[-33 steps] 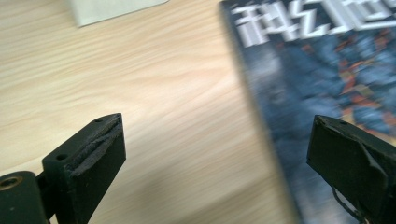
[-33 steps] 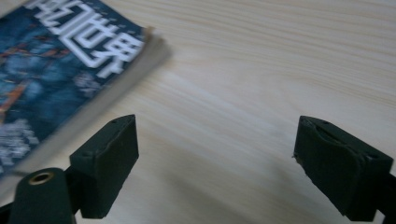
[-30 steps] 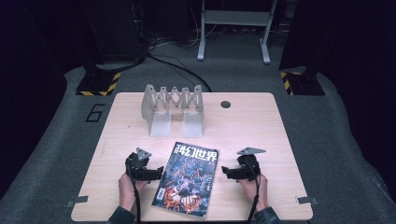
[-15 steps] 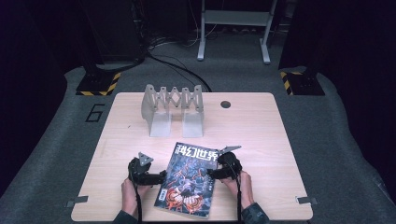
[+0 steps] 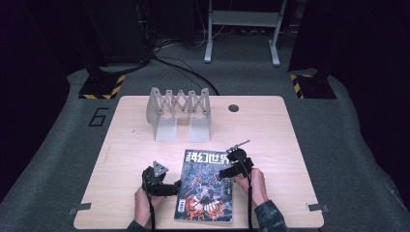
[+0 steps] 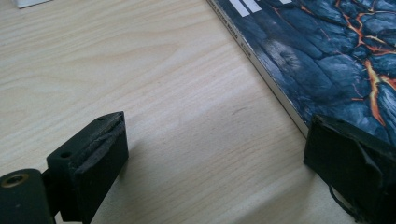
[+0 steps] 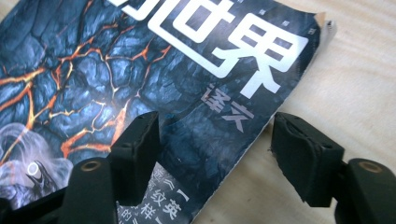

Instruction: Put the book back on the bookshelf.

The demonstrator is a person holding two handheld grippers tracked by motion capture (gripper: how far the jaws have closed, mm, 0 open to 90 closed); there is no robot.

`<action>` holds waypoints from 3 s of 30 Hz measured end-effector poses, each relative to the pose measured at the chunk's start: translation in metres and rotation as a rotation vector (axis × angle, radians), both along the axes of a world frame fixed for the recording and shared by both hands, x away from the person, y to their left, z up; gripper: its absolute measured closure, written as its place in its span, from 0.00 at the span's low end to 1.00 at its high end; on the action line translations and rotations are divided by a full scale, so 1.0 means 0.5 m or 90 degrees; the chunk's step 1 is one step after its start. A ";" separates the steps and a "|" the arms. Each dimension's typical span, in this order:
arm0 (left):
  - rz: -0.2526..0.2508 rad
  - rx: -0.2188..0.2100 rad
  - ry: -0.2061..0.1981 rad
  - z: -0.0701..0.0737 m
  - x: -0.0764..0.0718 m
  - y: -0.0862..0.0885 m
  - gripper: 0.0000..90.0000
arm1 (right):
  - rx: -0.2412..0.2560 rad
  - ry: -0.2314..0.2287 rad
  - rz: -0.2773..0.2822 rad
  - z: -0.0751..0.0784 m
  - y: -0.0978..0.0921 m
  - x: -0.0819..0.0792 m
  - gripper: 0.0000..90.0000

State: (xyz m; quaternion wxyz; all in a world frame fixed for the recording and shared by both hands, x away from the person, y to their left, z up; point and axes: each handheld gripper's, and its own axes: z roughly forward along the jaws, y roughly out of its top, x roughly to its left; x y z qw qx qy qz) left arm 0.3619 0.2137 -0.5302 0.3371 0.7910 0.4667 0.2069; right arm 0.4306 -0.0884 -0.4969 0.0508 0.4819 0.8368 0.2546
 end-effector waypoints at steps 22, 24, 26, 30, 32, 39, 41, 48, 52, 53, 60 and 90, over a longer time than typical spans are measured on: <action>-0.008 -0.010 -0.003 -0.002 0.000 -0.008 0.07 | 0.175 -0.047 0.025 0.002 -0.050 0.029 0.52; -0.009 -0.011 -0.004 -0.002 0.000 -0.008 0.07 | 0.188 -0.050 0.028 0.002 -0.049 0.031 0.53; -0.008 -0.011 -0.004 -0.002 0.000 -0.008 0.07 | 0.188 -0.043 0.033 0.001 -0.049 0.032 0.52; -0.009 -0.011 -0.004 -0.002 0.000 -0.008 0.07 | 0.196 -0.011 0.026 -0.006 -0.057 0.027 0.53; -0.009 -0.010 -0.003 -0.002 0.000 -0.008 0.07 | 0.197 0.008 0.023 -0.012 -0.058 0.023 0.53; -0.009 -0.011 -0.004 -0.002 0.000 -0.008 0.07 | 0.270 -0.011 0.034 -0.021 -0.064 0.030 0.52; -0.017 -0.006 -0.007 -0.002 0.002 -0.006 0.07 | 0.276 -0.018 0.038 -0.016 -0.060 0.034 0.53; -0.027 -0.004 -0.010 -0.001 0.001 -0.006 0.09 | 0.227 -0.031 0.071 -0.005 -0.025 0.050 0.56; -0.036 -0.001 -0.009 0.000 0.001 -0.004 0.10 | 0.219 -0.036 0.072 -0.009 -0.014 0.062 0.59; -0.036 -0.002 -0.009 0.000 0.001 -0.004 0.10 | 0.218 -0.031 0.071 -0.008 -0.012 0.065 0.60; -0.036 -0.002 -0.009 0.000 0.001 -0.004 0.10 | 0.183 -0.023 0.082 -0.007 0.006 0.087 0.66; -0.029 -0.009 -0.005 0.001 0.016 -0.005 0.11 | 0.205 -0.031 0.098 0.021 0.009 0.080 0.98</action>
